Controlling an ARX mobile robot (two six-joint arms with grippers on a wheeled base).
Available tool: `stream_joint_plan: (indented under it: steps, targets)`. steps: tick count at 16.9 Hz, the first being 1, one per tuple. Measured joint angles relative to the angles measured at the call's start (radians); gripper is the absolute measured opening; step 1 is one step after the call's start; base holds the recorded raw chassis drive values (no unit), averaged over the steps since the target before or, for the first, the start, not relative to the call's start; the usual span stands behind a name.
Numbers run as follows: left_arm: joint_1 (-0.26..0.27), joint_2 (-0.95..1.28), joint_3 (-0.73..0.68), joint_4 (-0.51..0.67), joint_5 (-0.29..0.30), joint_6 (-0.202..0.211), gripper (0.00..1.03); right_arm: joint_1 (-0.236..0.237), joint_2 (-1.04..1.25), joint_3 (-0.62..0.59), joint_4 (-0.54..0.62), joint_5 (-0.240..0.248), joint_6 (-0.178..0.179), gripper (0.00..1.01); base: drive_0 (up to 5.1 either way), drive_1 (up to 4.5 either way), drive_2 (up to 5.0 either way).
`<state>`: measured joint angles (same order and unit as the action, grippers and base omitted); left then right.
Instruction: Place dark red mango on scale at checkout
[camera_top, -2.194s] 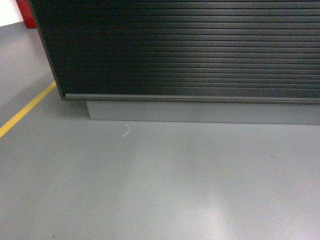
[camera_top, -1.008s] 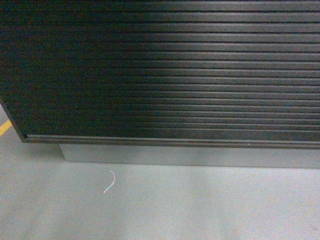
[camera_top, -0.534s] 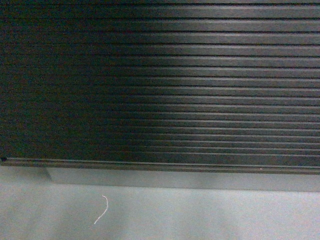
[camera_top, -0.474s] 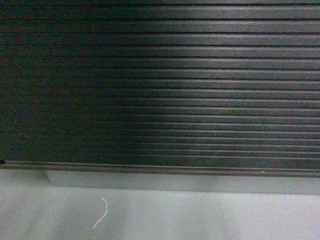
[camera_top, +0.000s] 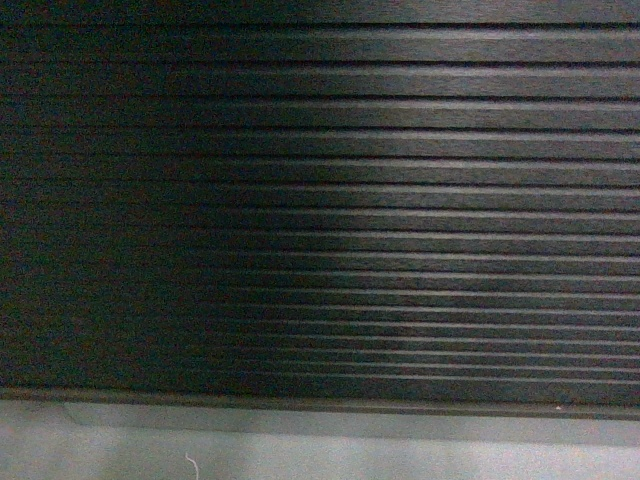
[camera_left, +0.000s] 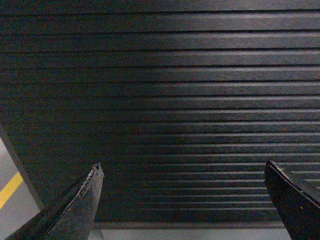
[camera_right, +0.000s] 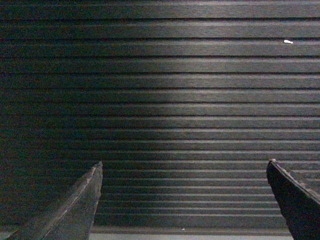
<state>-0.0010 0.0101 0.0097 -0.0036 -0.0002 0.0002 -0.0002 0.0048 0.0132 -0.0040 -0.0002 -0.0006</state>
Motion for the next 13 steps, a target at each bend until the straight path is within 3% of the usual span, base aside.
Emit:
stream_joint_plan:
  steps: [13]
  targets:
    - [0.0,0.0,0.0,0.0,0.0,0.0,0.98,0.0,0.0,0.0,0.0,0.0,0.0,0.98,0.0,0.29,-0.3]
